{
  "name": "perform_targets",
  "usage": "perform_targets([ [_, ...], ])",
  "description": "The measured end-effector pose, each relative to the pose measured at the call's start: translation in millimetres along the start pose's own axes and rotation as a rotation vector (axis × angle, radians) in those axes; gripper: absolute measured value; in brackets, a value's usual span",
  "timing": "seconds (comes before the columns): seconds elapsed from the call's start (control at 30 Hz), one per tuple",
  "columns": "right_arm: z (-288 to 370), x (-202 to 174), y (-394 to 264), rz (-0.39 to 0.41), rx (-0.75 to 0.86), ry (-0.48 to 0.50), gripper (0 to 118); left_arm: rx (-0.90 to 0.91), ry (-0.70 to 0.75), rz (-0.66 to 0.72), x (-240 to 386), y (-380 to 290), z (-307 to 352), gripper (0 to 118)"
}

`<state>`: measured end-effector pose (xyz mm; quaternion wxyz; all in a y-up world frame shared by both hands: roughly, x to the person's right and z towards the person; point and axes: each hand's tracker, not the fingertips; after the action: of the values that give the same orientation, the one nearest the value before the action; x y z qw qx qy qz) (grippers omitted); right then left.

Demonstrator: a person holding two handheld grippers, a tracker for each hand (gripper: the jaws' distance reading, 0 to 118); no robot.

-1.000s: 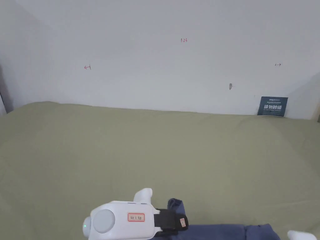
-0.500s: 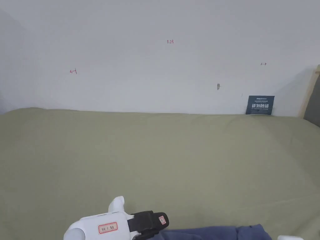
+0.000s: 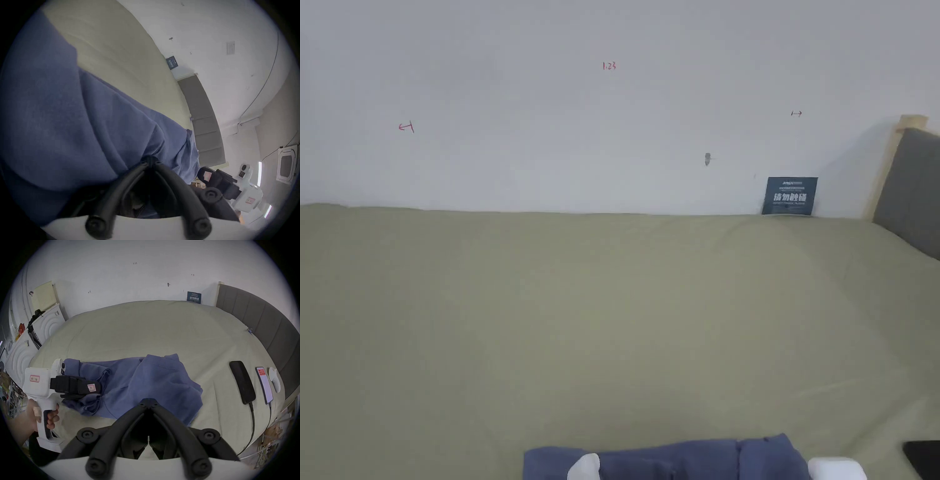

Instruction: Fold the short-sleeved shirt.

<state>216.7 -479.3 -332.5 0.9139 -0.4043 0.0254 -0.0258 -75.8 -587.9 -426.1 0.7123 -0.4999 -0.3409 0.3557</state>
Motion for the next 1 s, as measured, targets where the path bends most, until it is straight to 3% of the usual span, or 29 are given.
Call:
perform_targets([
  [0.13,-3.2,-3.7,-1.4,0.01,-0.014,0.007,0,0.001,-0.001,0.003,12.0,4.6,13.2,1],
  [0.23,-2.9,-5.6,-2.6,0.02,-0.015,0.01,0,0.033,-0.122,-0.105,30.7,5.4,44.4,1],
  [0.37,-2.1,-7.6,-2.1,0.016,-0.009,0.024,0,0.074,-0.057,-0.187,33.6,11.3,108.7,1],
  [0.5,-1.9,-14.8,-1.9,0.036,-0.009,0.031,0,0.123,0.1,-0.107,2.7,13.5,164.1,1],
  [0.7,-0.1,-20.9,-2.8,0.063,0.002,0.04,0,0.182,0.025,0.036,-48.3,8.3,215.6,1],
  [0.73,-0.7,-20.8,-2.8,0.065,-0.001,0.04,0,0.188,0.017,0.048,-53.3,8.6,218.5,4],
  [0.77,-1.3,-20.1,-3.1,0.065,-0.004,0.04,0,0.187,0.016,0.047,-57.0,9.8,218.7,17],
  [0.83,-1.7,-19.4,-3.6,0.065,-0.008,0.036,0,0.189,0.027,0.038,-61.1,13.0,215.2,75],
  [0.87,-1.4,-18.9,-3.8,0.065,-0.009,0.032,0,0.171,0.015,0.039,-62.8,15.4,210.4,89],
  [1.0,1.2,-15.8,-3.5,0.057,-0.006,0.028,0,0.093,-0.043,0.069,-68.5,24.8,181.3,91],
])
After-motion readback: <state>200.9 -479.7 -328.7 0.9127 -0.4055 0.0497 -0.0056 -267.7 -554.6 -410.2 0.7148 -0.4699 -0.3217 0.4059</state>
